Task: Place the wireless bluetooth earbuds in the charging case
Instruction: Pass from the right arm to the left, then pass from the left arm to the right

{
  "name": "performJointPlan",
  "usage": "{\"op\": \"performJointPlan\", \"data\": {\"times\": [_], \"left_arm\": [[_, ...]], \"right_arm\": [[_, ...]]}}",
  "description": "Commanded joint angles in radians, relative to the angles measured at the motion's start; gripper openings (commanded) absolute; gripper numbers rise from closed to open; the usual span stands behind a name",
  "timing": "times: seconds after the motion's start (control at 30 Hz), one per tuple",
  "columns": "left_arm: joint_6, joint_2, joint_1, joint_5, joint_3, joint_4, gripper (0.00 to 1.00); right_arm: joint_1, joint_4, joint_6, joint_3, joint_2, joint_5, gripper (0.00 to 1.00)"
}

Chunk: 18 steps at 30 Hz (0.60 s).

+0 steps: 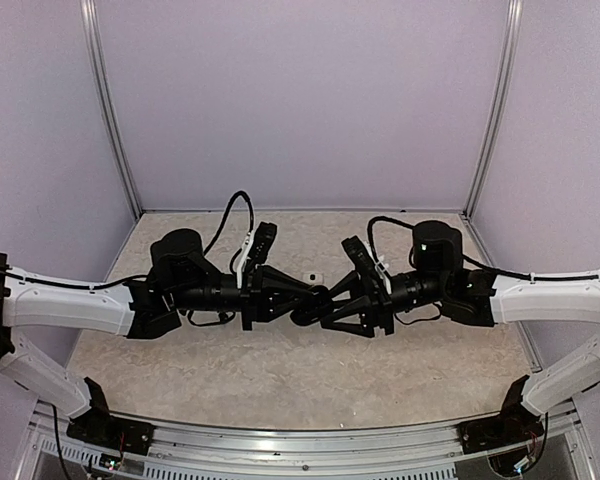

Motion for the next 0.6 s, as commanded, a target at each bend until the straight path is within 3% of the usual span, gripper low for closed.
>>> {"op": "performJointPlan", "data": {"times": [0.0, 0.57], "left_arm": [[0.004, -0.032, -0.001, -0.003, -0.004, 0.038, 0.04], [0.012, -0.035, -0.002, -0.033, -0.012, 0.047, 0.04]], "right_arm": [[-0.010, 0.053, 0.037, -0.004, 0.024, -0.054, 0.48], [-0.010, 0.127, 0.120, -0.007, 0.038, -0.082, 0.41]]}}
